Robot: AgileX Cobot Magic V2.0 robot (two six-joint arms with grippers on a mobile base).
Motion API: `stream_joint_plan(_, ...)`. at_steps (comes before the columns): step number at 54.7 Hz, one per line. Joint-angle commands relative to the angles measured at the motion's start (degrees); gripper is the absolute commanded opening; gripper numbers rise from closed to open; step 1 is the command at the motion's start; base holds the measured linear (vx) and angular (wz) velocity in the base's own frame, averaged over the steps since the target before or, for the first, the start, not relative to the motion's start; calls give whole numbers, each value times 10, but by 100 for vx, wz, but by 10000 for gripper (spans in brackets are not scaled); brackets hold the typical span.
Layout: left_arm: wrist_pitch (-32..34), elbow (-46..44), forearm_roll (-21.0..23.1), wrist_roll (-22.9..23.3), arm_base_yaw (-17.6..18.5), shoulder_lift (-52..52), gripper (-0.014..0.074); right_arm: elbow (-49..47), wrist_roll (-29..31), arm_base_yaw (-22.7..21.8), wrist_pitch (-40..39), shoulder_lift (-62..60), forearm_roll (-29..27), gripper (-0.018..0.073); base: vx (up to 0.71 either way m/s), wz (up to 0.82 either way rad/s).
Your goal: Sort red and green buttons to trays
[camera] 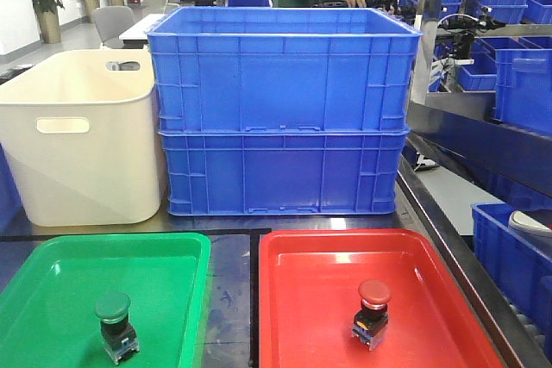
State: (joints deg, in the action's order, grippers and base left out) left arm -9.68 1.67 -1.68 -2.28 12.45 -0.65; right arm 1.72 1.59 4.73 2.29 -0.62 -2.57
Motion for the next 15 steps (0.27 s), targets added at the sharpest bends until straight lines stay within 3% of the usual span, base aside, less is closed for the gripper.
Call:
stream_joint_plan(1,43,-16,1,5,2,-2,-6,4,0,-2,-43,-3,5,-8,0,0)
stream_joint_plan(15,43,-16,1,5,2,-2,-6,4,1,-2,-43,-3,5,-8,0,0)
